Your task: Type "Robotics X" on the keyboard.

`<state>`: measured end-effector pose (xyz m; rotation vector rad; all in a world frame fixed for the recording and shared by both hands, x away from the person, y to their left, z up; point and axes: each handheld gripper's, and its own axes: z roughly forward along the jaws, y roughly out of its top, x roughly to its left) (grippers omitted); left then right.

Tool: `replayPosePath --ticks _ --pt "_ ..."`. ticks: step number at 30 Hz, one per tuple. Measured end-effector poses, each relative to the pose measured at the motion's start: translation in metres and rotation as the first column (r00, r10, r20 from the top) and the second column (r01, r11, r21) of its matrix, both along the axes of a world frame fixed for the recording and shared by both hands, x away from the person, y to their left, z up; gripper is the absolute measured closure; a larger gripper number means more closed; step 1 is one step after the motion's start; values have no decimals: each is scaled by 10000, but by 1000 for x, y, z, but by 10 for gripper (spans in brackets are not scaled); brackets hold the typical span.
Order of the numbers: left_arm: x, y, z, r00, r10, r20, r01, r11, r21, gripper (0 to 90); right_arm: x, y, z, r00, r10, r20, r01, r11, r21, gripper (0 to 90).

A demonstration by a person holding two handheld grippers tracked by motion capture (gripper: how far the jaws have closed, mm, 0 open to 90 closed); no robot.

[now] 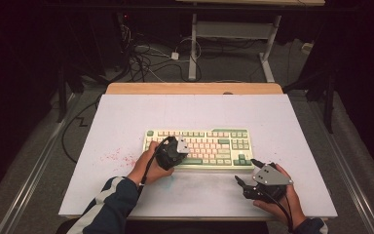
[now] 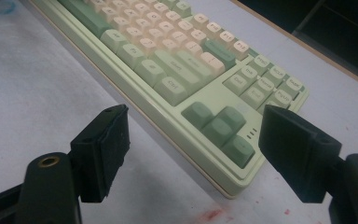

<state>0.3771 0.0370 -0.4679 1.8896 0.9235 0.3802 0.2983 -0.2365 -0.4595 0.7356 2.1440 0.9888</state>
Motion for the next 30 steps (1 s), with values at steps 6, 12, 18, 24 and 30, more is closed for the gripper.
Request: replayPosePath --ticks 6,12,18,24,30 --pt "0 10 13 9983 189 557 -157 9983 -566 834 -1 -1 2 9999 -88 68 88 9999 127 258" --pt "-5 24 26 9922 305 1206 -170 9936 -1115 657 -1 -4 3 9998 -160 112 158 9997 176 258" --pt "-12 35 29 9804 416 1927 -217 9943 -1043 476 -1 -4 4 9997 -198 147 195 9996 212 259" --pt "-17 47 32 9690 737 2356 -433 9904 -1316 262 -1 -5 4 9998 -191 77 188 9994 280 259" --pt "-25 62 31 9536 977 2849 -548 9865 -1546 193 0 -5 4 9998 -196 94 194 9995 229 260"
